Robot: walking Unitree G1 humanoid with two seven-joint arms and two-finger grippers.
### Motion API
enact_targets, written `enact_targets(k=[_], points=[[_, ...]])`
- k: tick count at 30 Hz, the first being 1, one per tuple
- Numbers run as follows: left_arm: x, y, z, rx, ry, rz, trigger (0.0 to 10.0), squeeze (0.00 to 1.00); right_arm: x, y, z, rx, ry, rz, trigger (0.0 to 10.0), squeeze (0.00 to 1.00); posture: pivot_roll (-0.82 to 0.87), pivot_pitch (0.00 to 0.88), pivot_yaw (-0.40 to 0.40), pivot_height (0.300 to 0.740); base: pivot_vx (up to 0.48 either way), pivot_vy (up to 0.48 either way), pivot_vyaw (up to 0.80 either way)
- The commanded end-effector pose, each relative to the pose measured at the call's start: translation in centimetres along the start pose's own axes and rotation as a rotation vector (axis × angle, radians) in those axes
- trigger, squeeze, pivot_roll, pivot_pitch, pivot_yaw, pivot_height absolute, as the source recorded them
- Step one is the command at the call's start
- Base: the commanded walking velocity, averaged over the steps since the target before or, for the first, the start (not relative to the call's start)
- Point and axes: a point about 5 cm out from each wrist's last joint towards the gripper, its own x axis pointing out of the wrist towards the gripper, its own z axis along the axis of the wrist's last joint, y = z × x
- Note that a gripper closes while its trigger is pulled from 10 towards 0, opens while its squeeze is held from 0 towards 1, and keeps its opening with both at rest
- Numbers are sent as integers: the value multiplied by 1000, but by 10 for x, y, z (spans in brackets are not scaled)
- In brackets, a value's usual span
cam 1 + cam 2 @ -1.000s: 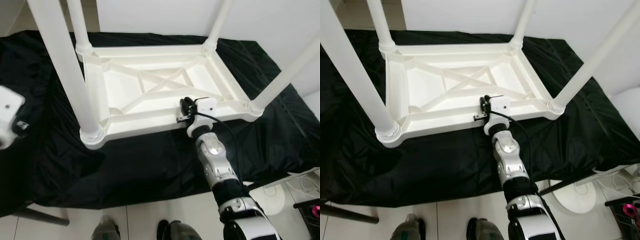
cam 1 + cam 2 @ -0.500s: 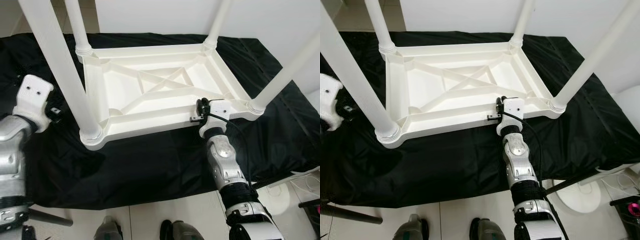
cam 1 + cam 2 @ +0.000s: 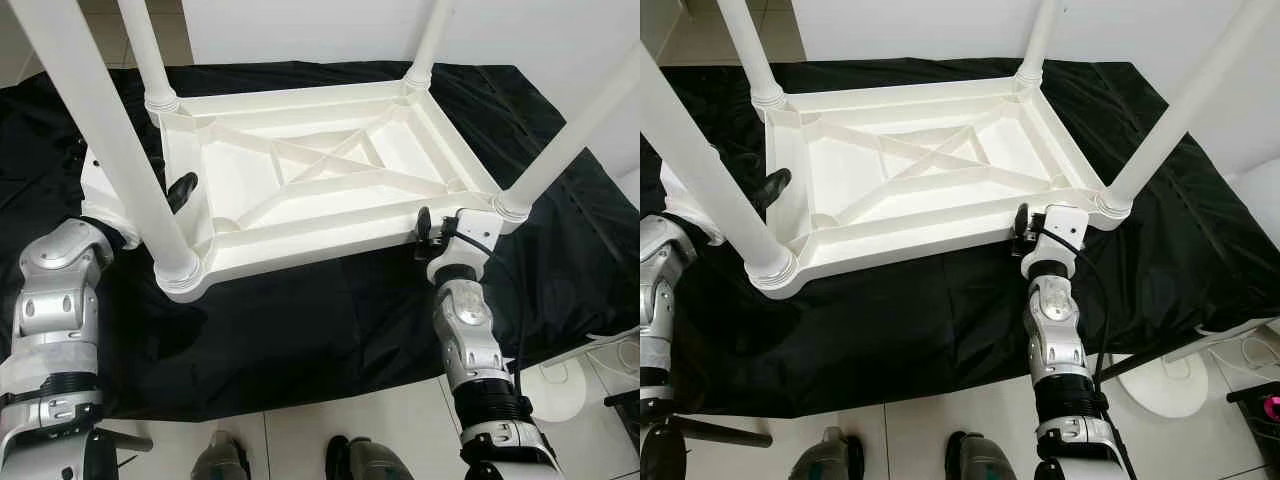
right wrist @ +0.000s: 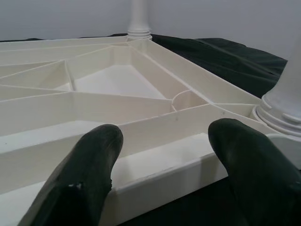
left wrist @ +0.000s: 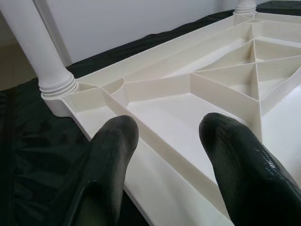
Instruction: Building children table
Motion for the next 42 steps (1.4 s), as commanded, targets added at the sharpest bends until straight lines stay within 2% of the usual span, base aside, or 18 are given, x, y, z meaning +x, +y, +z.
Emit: enact_targets(k=[1,2,3,7,9,10,12,19,22,25,28,35,42], points=[[2,-5,0,-22,-29,91,10000,0,-3,-12,-4,0,27,-68,10000,196,-31,133,-12,740,0,0,0],[4,-13,3,-36,-60,42,10000,0,-3,-18,-8,31,55,-111,10000,0,-34,130,-13,740,0,0,0],[5,-21,5,-48,-84,-6,10000,0,-4,-22,-10,58,76,-140,10000,0,-37,129,-13,740,0,0,0],[5,-31,7,-67,-111,-76,10000,0,-4,-24,-12,100,101,-165,10000,0,-38,127,-15,740,0,0,0],[2,-43,8,-83,-126,-160,10000,0,-4,-27,-14,134,120,-193,10000,0,-36,128,-17,740,0,0,0],[2,-43,8,-83,-126,-160,10000,0,-4,-27,-14,134,120,-193,10000,0,-36,128,-17,740,0,0,0],[-1,-53,8,-88,-138,-228,10000,0,-5,-28,-17,171,139,-207,10000,0,-35,129,-20,740,0,0,0],[-4,-67,11,-92,-148,-300,10000,0,1,-25,-21,241,176,-178,10000,0,-30,127,-26,740,0,0,0],[-7,-75,13,-105,-154,-348,10000,0,8,-24,-24,308,218,-141,10000,0,-23,127,-29,740,0,0,0],[-8,-79,14,-107,-155,-366,10000,0,10,-24,-25,329,229,-128,10000,0,-22,127,-29,740,0,0,0],[-14,-88,19,-117,-164,-415,10000,0,21,-28,-25,373,242,-94,10000,0,-8,129,-29,740,0,0,0],[-20,-104,32,-147,-201,-490,10000,0,36,-26,-21,383,255,-20,10000,0,-4,134,-26,740,0,0,0],[-27,-125,49,-230,-252,-579,10000,0,46,-24,-16,348,249,40,10000,0,9,147,-12,740,0,0,0]])
